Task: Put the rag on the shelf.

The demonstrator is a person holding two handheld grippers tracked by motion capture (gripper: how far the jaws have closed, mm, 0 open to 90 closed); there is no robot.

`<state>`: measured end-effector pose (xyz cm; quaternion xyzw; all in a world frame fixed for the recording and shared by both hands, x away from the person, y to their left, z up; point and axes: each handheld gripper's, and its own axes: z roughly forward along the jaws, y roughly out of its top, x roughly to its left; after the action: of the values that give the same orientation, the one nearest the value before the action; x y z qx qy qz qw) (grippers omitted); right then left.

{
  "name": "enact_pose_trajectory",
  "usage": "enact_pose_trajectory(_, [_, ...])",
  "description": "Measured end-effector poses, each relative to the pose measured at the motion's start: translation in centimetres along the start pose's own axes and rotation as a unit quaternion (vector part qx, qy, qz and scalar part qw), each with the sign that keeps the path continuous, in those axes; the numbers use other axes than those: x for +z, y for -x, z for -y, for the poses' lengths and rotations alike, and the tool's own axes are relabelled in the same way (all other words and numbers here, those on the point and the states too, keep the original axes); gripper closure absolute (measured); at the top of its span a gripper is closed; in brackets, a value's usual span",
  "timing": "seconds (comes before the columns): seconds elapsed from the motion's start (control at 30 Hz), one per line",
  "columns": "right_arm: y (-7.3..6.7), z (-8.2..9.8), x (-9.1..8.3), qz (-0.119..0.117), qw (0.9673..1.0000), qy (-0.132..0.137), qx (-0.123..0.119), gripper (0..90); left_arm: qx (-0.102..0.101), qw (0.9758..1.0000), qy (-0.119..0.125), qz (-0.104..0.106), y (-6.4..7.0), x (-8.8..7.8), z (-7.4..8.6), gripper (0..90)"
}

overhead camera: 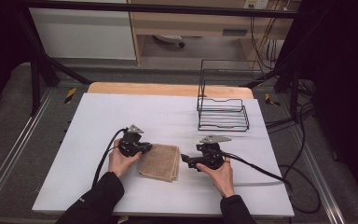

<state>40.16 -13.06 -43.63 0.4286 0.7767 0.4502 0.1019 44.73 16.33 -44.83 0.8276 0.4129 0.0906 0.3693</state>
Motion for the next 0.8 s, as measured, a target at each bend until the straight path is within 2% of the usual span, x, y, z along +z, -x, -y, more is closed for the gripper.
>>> enact_pose_trajectory(0.07, [-0.2,-0.3,0.7,-0.001,1.0000,0.000,0.005,21.5,0.009,0.9999,0.002,-0.004,0.1,0.0,0.0,81.4])
enact_pose_trajectory(0.23, [-0.9,-1.1,3.2,0.010,0.9999,-0.010,0.010,26.9,0.012,0.9999,0.004,-0.001,0.1,0.0,0.1,81.1])
enact_pose_trajectory(0.4, [-1.4,-1.3,4.9,0.021,0.9993,-0.020,0.022,39.2,0.015,0.9999,0.005,-0.001,0.1,0.0,0.1,80.9])
enact_pose_trajectory(0.53, [-1.2,-1.2,5.3,0.029,0.9986,-0.030,0.032,48.9,0.018,0.9998,0.005,-0.001,0.1,0.0,0.1,80.9])
enact_pose_trajectory(0.8, [-1.2,-1.2,5.4,0.015,0.9976,-0.045,0.052,66.6,0.026,0.9996,0.006,-0.002,0.1,0.0,0.1,80.7])
